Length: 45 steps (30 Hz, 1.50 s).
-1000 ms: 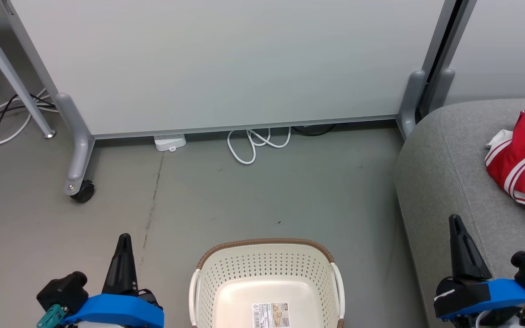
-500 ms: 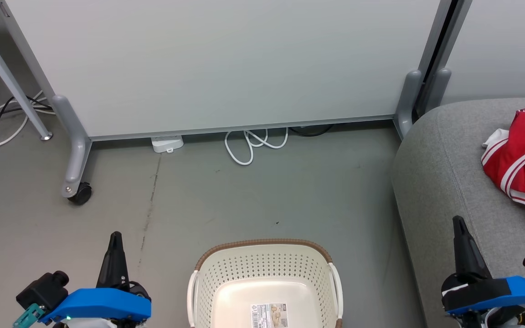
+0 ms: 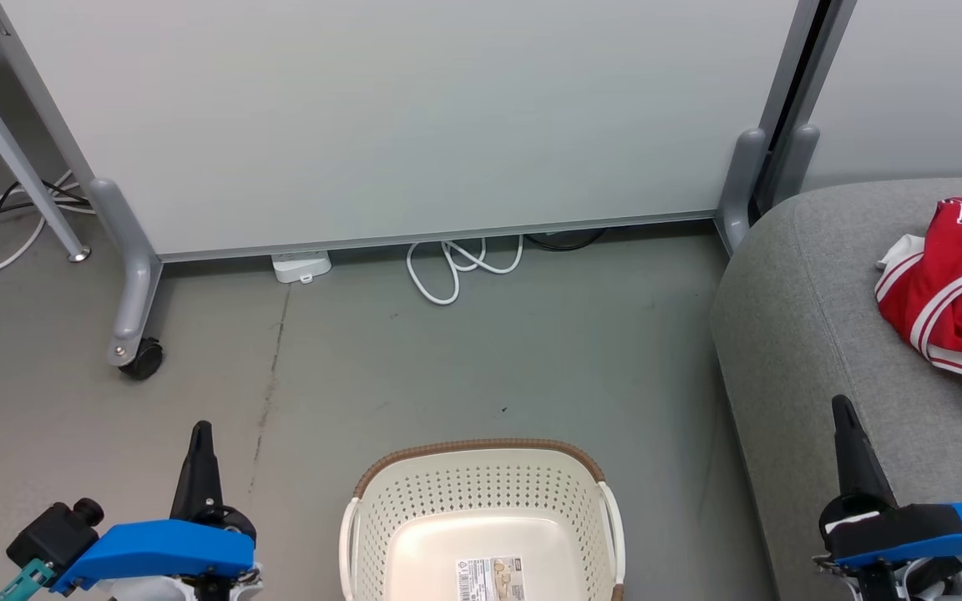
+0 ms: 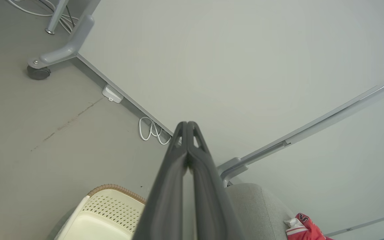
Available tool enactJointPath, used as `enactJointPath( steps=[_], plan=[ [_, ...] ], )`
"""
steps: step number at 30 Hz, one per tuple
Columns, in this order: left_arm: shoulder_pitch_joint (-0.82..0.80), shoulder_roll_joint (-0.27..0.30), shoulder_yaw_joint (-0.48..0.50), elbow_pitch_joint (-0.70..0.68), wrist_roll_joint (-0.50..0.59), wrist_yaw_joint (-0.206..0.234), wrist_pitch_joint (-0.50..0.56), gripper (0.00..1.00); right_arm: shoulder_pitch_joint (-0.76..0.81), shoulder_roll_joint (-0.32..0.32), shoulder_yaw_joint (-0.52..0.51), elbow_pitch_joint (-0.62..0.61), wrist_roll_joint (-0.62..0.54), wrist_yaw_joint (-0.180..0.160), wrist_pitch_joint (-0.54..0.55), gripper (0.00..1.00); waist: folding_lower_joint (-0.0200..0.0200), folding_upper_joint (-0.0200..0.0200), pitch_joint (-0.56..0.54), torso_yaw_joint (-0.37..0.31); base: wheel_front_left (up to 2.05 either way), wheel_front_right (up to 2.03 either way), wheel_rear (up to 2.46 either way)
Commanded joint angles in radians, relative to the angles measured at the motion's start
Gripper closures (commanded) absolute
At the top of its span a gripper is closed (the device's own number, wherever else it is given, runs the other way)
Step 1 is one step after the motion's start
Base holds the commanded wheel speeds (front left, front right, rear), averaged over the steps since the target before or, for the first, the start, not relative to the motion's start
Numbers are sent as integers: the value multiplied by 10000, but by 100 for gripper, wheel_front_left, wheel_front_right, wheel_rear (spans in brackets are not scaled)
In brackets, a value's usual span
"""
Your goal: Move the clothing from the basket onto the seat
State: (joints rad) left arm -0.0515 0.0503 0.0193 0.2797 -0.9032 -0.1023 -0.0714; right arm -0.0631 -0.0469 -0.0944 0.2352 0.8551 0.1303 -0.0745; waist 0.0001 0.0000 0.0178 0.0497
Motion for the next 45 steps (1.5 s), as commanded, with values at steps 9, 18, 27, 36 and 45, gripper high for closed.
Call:
enactJointPath(
  steps=[9, 18, 27, 36, 45],
  plan=[
    [-354, 4, 198, -182, -1154, -80, 292, 100, -299, -40, -49, -69, 1243, 4, 306, 100, 0, 0, -16, -54, 0, 0, 0],
    [-406, 3, 320, -217, -2128, -120, 554, 100, -334, -42, -75, -44, 2291, 5, 571, 100, 0, 0, -33, -110, 0, 0, 0],
    [-451, 2, 447, -247, -3021, -158, 796, 100, -378, -45, -100, -19, 3235, 5, 816, 100, 0, 0, -49, -166, 0, 0, 0],
    [-482, 2, 552, -269, -3848, -192, 1017, 100, -416, -47, -122, 5, 4126, 5, 1031, 100, -1, 0, -66, -221, 0, 0, 0],
    [-522, 1, 648, -296, -4619, -231, 1220, 100, -425, -49, -143, 27, 4934, 6, 1246, 100, -1, 0, -82, -277, 0, 0, 0]
  ],
)
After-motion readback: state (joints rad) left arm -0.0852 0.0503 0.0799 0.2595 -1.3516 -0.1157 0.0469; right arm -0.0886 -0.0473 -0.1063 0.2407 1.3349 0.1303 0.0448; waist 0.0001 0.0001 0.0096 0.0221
